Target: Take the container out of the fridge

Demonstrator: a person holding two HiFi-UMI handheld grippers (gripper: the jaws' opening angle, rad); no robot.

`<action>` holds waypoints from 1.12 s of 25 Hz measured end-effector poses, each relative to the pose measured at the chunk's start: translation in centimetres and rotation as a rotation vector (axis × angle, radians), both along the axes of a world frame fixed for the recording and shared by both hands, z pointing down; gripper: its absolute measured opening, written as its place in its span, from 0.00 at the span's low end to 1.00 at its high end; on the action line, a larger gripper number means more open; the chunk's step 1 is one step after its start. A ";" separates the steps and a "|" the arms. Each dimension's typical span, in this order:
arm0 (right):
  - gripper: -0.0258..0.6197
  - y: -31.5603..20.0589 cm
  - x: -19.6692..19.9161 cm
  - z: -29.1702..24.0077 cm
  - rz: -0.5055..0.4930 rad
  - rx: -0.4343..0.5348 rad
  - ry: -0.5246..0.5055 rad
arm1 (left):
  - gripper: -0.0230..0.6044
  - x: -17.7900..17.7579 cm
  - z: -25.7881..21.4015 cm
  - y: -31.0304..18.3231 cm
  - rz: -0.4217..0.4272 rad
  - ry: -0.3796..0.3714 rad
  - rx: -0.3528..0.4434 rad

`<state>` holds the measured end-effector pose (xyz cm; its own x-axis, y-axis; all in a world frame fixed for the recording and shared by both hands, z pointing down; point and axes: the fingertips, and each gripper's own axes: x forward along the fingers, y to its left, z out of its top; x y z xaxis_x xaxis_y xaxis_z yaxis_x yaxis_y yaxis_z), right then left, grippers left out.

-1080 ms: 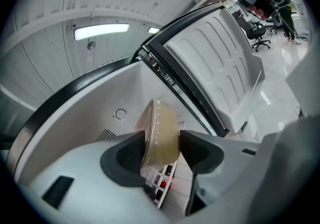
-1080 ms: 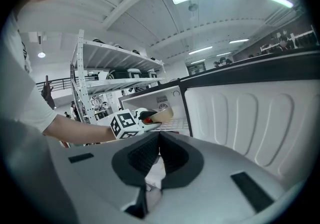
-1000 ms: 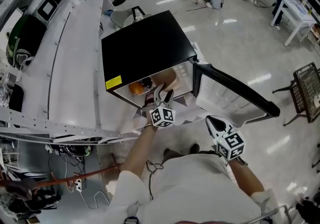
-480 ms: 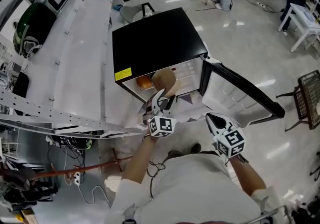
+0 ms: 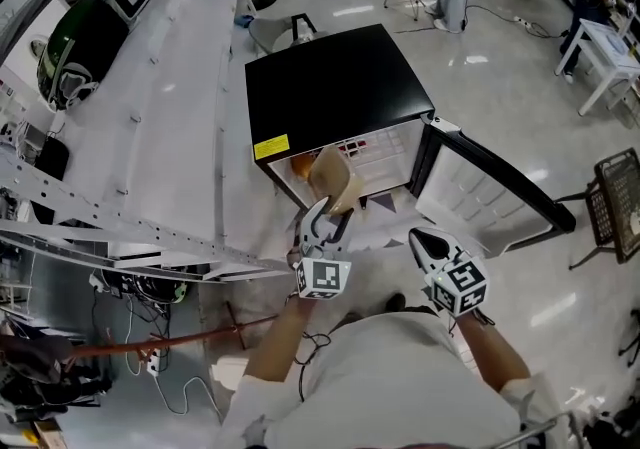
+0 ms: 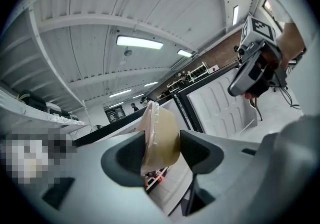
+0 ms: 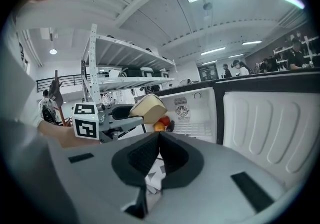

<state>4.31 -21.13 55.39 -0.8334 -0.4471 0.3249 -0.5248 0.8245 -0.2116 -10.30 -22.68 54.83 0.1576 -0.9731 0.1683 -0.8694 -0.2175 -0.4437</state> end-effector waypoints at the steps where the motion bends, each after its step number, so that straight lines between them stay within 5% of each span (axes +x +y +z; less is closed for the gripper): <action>1: 0.05 0.3 -0.4 -0.1 -0.001 -0.001 0.001 | 0.39 -0.2 -0.4 0.7 0.001 0.018 0.005; 13: 0.05 4.1 -5.2 -1.9 -0.009 0.031 0.004 | 0.39 -4.0 -4.0 7.3 -0.005 0.153 0.068; 28: 0.05 8.3 -5.9 -3.0 0.056 0.065 -0.010 | 0.38 -8.9 -6.3 14.9 -0.079 0.278 0.166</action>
<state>-1.57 -12.80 52.42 -0.8099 -0.5125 0.2853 -0.5682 0.8063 -0.1643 -19.20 -7.81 48.51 0.0983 -0.9946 -0.0327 -0.9733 -0.0893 -0.2112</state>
